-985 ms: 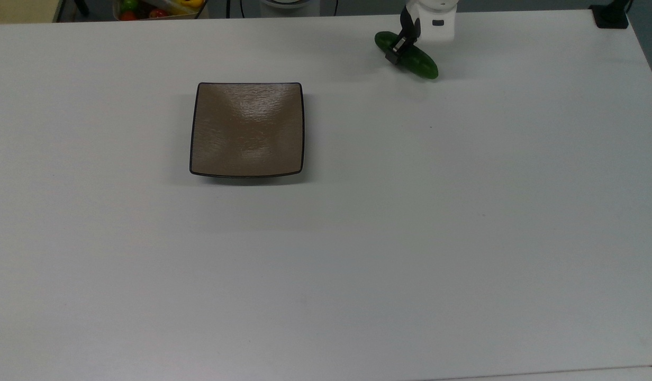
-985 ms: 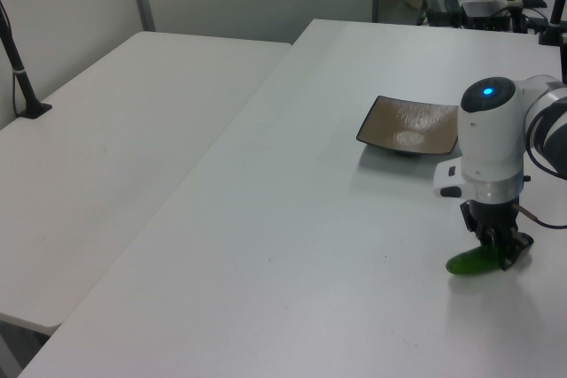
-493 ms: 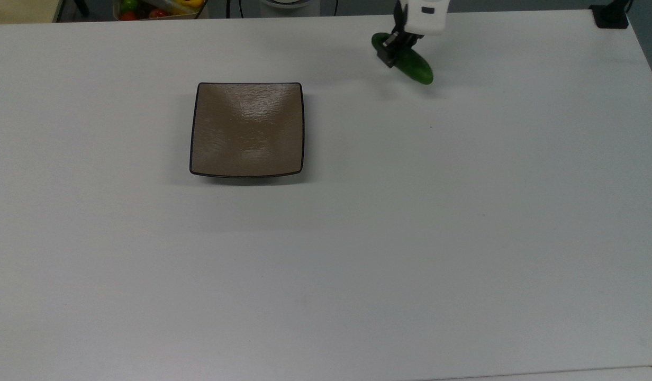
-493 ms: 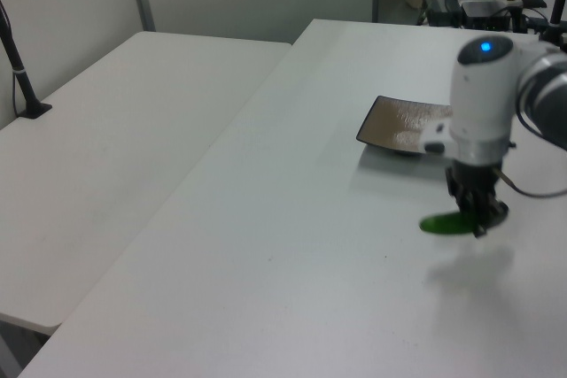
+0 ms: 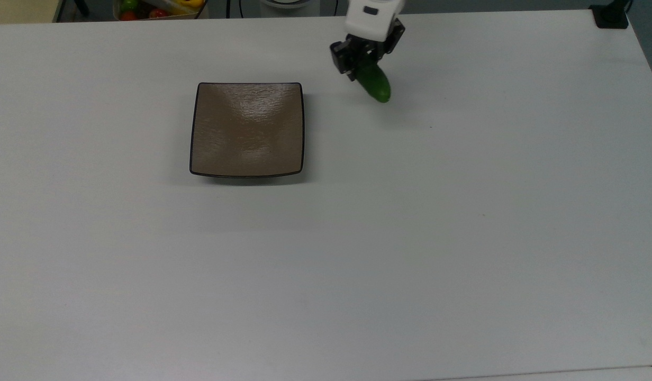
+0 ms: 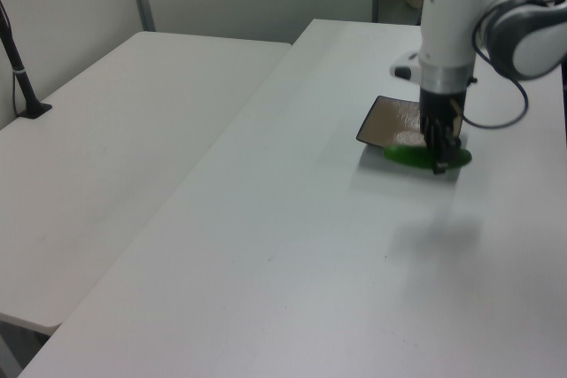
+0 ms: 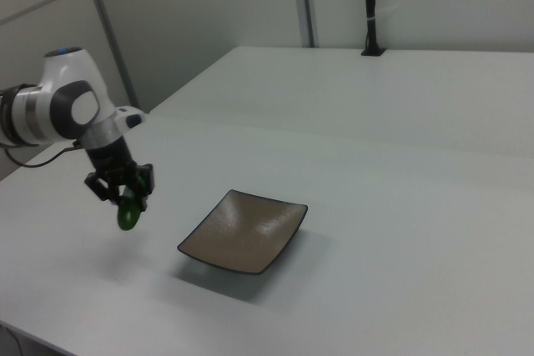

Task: Cucumber placed on a ceramic plate
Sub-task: 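Carry the held cucumber over the dark square plate, then lower the cucumber onto the plate and open the gripper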

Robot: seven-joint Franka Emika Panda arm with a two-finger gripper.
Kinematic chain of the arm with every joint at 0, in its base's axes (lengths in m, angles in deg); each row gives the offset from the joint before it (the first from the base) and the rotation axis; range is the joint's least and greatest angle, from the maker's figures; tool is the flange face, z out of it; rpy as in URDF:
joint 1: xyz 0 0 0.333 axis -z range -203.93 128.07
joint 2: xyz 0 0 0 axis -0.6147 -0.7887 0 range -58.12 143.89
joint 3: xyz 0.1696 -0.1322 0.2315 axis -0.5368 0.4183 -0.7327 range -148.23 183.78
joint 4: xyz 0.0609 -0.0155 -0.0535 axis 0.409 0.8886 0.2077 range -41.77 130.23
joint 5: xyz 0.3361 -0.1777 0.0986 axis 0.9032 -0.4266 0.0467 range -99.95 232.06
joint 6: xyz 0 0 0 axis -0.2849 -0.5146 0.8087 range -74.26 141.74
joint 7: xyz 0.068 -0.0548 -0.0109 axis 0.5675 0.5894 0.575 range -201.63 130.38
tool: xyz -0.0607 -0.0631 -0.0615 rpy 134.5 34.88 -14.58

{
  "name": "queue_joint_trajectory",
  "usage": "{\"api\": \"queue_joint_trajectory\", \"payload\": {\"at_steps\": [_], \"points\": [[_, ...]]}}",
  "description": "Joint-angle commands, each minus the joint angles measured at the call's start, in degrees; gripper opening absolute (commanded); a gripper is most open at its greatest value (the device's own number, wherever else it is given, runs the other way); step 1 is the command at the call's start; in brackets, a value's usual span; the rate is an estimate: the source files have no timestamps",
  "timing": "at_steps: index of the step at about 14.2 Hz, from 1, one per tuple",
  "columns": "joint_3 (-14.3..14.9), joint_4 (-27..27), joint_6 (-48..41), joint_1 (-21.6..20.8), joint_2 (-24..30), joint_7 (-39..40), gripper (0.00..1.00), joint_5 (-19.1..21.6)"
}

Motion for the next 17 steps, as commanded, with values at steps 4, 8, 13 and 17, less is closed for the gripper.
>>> {"api": "queue_joint_trajectory", "payload": {"at_steps": [4, 8, 13, 17], "points": [[9.34, -1.92, -1.02, -0.62, 0.43, 0.12, 0.39, -2.97], [15.32, -1.75, 2.48, -0.62, -0.62, 2.58, 0.41, -5.35], [17.88, -1.74, 6.71, -0.62, -5.1, 2.93, 0.41, -7.2], [18.05, -1.83, 7.95, -0.53, -8.35, 2.85, 0.59, -8.78]]}}
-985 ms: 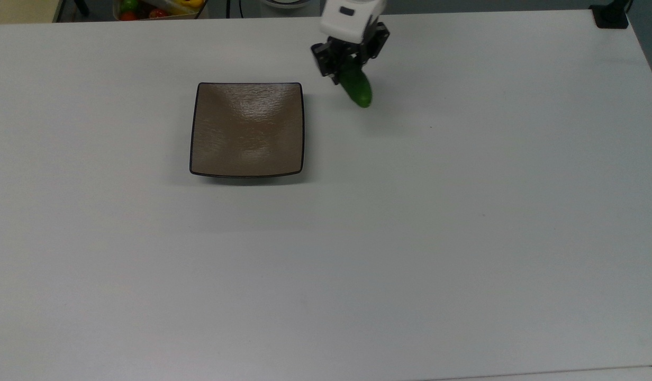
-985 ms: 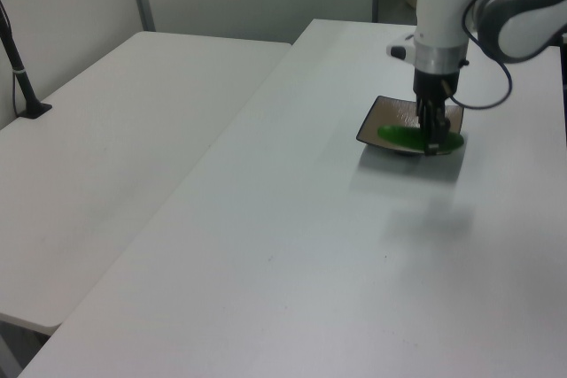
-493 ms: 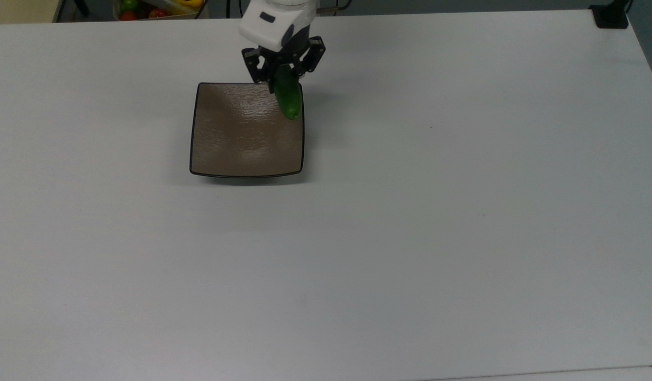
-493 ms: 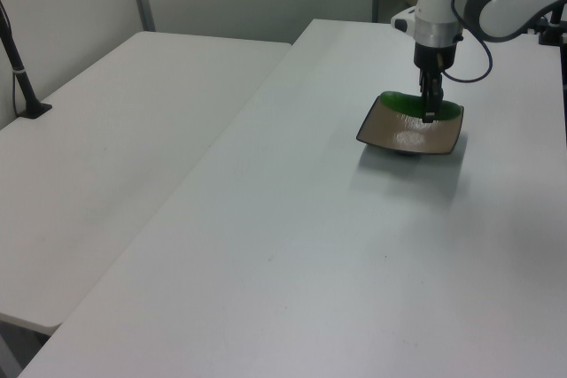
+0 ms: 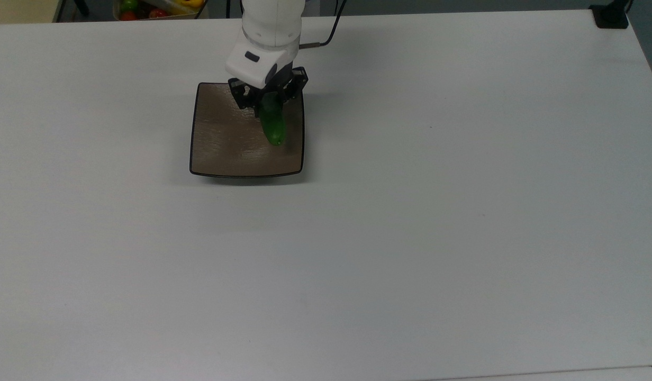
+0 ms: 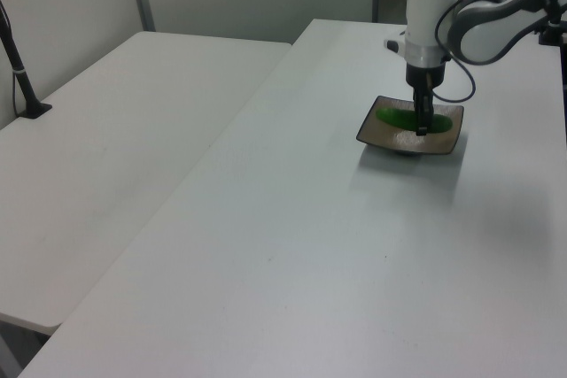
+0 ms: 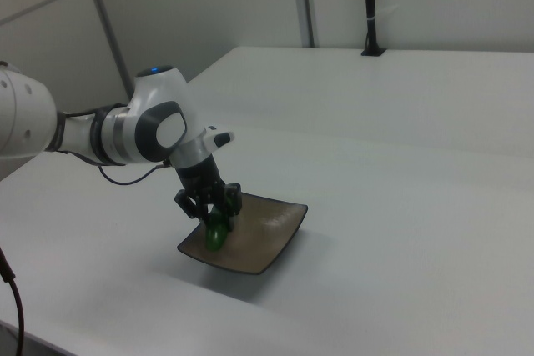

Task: Cucumber placed on a ceramic plate
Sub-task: 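Lower the cucumber onto the plate and open the gripper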

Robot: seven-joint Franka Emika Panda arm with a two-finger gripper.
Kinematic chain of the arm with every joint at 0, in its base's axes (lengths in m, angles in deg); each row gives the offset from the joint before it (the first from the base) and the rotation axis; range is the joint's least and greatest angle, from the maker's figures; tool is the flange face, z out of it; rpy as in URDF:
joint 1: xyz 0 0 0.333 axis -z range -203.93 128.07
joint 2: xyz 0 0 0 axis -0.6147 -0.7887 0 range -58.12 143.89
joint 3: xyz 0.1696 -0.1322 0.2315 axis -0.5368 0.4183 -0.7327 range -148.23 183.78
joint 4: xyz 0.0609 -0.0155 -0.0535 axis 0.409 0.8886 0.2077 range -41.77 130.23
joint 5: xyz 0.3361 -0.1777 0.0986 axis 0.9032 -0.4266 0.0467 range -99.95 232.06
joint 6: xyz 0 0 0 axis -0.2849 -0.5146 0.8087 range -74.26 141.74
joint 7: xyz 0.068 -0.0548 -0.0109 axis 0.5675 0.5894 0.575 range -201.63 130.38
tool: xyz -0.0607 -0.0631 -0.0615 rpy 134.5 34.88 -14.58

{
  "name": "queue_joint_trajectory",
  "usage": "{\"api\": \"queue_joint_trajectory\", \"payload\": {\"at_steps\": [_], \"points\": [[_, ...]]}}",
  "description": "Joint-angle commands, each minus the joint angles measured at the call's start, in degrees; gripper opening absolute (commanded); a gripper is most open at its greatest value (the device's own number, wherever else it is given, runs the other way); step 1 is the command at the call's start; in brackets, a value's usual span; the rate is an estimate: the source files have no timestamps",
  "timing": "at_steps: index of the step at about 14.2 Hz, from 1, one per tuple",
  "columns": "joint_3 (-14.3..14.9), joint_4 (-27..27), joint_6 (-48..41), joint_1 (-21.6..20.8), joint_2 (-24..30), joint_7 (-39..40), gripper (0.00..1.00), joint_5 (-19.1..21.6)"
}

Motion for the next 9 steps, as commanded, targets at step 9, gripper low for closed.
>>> {"api": "queue_joint_trajectory", "payload": {"at_steps": [9], "points": [[0.66, -4.5, -0.61, -0.61, -0.23, -2.61, 1.0, -0.56]]}}
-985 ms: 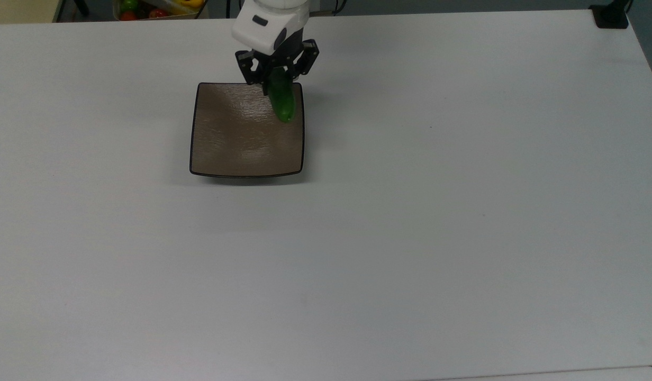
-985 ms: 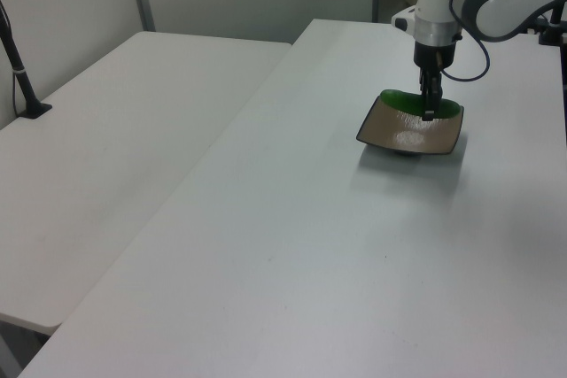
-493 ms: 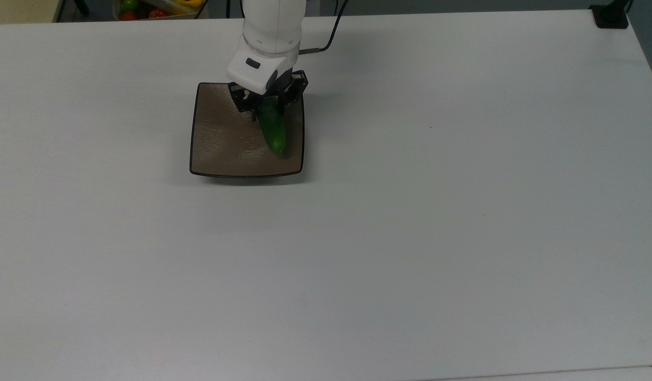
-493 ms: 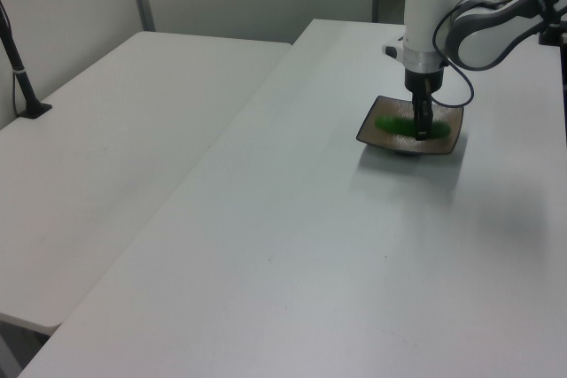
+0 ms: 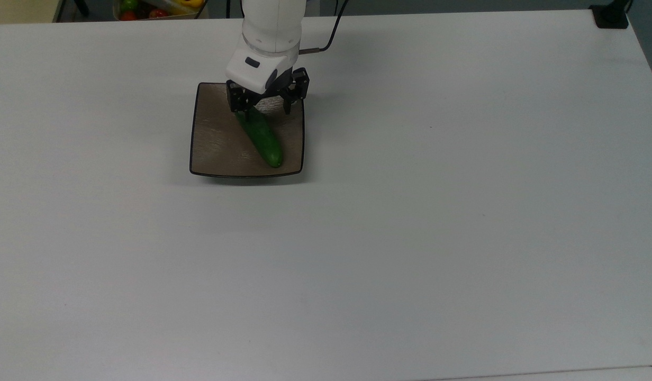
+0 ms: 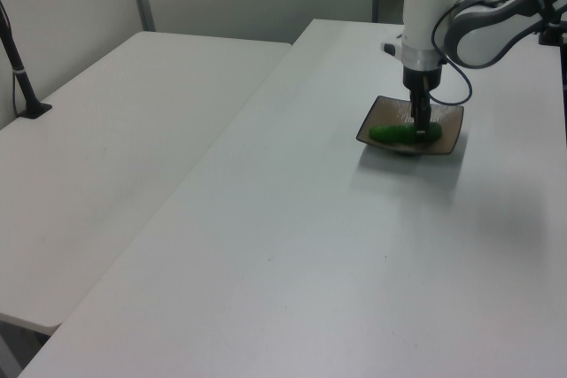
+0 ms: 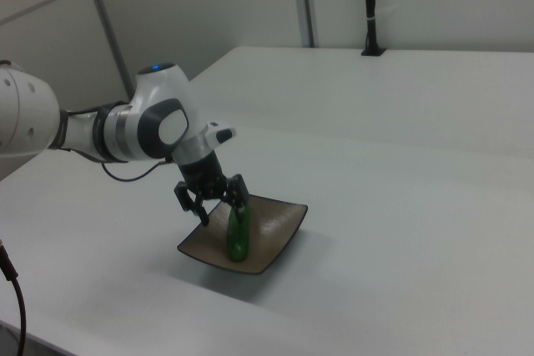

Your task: Cucumber placed on a ceramic plate

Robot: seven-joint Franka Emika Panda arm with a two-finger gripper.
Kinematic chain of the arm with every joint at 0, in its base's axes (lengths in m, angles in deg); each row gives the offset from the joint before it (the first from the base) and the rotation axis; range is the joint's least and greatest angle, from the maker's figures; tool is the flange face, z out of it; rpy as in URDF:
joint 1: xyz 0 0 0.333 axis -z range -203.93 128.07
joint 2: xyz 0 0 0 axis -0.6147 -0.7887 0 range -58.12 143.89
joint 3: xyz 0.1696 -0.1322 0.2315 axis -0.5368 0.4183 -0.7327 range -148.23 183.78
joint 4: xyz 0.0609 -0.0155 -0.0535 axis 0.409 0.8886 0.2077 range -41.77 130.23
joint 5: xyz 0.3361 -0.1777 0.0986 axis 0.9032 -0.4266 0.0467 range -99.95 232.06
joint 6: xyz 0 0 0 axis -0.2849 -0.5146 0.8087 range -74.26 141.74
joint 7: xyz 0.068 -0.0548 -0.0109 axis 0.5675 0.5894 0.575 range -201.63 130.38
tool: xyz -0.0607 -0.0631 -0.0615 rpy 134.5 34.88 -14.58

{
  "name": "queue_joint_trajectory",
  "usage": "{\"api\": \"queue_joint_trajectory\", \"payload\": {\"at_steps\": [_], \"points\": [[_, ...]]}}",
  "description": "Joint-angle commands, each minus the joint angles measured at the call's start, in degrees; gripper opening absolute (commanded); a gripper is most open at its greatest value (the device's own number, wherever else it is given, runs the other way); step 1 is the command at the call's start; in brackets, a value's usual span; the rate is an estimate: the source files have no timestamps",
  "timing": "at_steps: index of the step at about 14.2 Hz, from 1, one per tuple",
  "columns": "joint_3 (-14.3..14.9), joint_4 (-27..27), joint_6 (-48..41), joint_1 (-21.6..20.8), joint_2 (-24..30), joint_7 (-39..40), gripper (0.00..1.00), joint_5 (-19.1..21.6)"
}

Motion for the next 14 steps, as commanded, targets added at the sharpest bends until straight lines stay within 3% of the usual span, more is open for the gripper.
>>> {"api": "queue_joint_trajectory", "payload": {"at_steps": [1, 4, 7, 10, 14], "points": [[0.77, -4.36, -1.49, -0.43, 0.68, -3.51, 1.0, 0.13], [1.91, -10.6, -9.9, -0.17, 1.73, -7.03, 1.0, 6.79], [4.19, -15.52, -15.64, -0.08, 4.11, -6.85, 1.0, 9.01], [6.48, -21.84, -21.16, -0.08, 4.02, -6.77, 1.0, 14.18], [6.49, -23.71, -26.28, -0.16, 5.16, -7.21, 1.0, 14.72]]}}
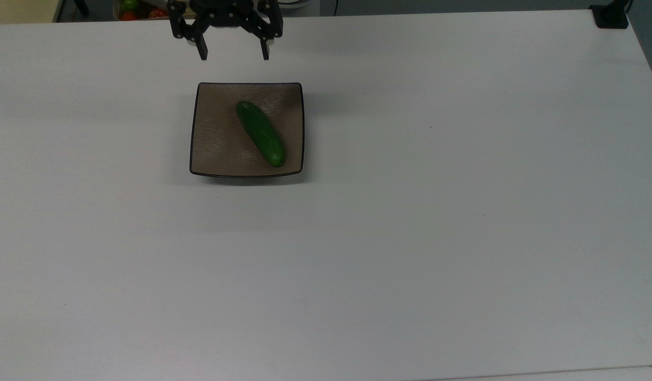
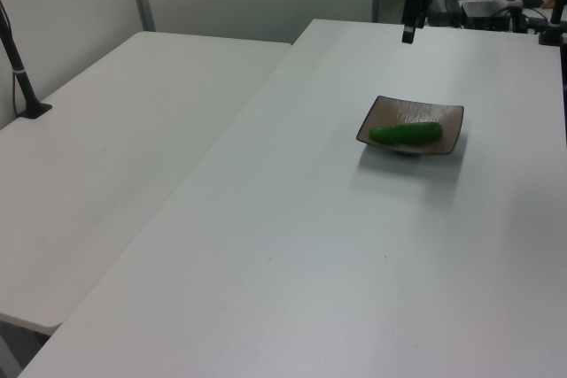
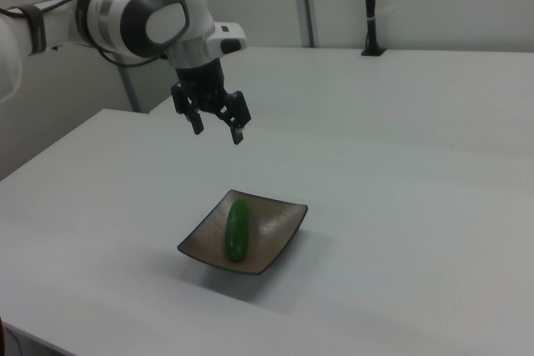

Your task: Cucumber placed on a ceramic plate

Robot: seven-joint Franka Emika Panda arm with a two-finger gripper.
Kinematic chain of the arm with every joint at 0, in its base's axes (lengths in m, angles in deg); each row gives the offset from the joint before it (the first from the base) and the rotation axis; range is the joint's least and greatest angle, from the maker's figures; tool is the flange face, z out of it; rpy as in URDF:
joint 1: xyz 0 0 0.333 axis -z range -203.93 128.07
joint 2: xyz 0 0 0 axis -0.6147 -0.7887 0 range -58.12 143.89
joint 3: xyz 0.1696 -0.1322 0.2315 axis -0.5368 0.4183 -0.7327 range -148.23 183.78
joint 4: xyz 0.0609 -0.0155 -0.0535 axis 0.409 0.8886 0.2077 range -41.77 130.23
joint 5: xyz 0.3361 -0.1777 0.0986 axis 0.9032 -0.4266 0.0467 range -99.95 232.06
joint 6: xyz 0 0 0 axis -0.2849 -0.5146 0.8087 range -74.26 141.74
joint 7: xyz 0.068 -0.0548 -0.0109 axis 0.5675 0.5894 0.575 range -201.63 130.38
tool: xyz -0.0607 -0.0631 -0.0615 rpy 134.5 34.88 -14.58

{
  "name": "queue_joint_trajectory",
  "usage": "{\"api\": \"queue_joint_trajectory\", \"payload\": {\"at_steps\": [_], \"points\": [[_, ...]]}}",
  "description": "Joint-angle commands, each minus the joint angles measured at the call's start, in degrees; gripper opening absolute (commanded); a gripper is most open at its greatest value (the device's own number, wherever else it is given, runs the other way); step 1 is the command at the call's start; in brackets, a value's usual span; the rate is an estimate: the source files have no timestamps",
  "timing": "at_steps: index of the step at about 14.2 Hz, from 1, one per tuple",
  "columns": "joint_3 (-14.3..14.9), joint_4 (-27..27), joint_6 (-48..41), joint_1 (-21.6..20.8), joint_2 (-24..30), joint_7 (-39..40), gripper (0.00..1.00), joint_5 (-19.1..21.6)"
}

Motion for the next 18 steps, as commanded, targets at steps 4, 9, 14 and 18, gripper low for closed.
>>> {"api": "queue_joint_trajectory", "payload": {"at_steps": [4, 9, 14, 18], "points": [[0.21, -1.48, -2.53, -0.32, 0.81, -3.18, 1.0, 2.37], [0.21, -1.3, -2.36, -0.5, 0.81, -3.18, 1.0, 2.29], [-0.31, -1.13, -2.53, -0.32, 1.07, -2.92, 1.0, 1.5], [-2.32, -0.43, -2.88, -0.41, 1.25, -3.0, 1.0, -3.76]]}}
